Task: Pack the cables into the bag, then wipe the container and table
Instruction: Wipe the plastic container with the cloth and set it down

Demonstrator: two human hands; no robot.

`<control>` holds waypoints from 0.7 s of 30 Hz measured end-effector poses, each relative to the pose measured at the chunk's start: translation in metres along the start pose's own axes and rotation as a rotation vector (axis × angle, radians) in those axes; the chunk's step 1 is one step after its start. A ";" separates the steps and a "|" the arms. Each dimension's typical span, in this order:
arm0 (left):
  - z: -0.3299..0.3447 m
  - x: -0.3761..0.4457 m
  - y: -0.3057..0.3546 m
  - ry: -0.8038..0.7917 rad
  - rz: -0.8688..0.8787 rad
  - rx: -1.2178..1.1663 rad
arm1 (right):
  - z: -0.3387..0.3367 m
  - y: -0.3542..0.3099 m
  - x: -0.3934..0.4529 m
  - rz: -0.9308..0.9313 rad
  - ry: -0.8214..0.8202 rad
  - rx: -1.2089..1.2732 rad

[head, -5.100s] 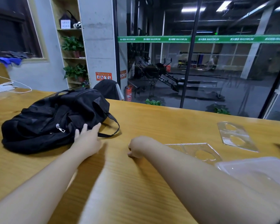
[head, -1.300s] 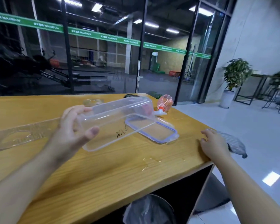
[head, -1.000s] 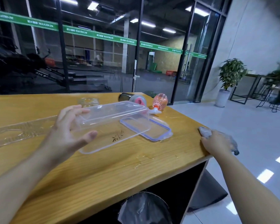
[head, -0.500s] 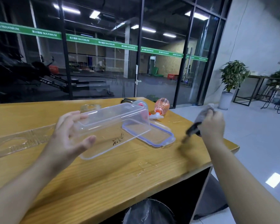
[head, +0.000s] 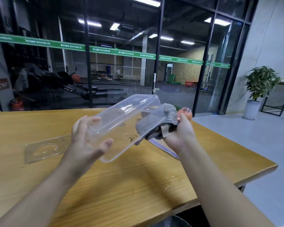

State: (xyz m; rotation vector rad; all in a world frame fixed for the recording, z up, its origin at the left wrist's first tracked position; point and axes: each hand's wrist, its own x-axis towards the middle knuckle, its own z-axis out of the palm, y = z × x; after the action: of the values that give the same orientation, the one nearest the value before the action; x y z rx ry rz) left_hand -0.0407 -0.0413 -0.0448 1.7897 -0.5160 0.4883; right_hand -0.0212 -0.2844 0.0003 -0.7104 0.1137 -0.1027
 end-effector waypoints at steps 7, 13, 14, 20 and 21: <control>-0.008 0.001 -0.002 -0.055 -0.024 0.135 | 0.017 0.009 -0.002 0.023 -0.084 -0.096; -0.007 0.004 -0.003 0.010 -0.070 0.161 | 0.031 0.028 -0.003 -0.053 -0.110 -0.271; -0.007 0.004 -0.004 0.020 -0.075 0.152 | 0.035 0.032 -0.006 -0.077 -0.115 -0.271; -0.009 0.008 -0.008 0.116 -0.078 0.098 | 0.049 0.081 -0.024 -0.004 -0.275 -0.357; -0.011 0.009 -0.009 0.147 -0.080 0.100 | 0.050 0.093 -0.026 0.016 -0.323 -0.382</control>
State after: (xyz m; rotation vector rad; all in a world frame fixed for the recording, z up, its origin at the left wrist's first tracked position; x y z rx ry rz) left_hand -0.0293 -0.0293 -0.0437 1.8454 -0.3219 0.5938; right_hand -0.0351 -0.1790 -0.0215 -1.0979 -0.1756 0.0522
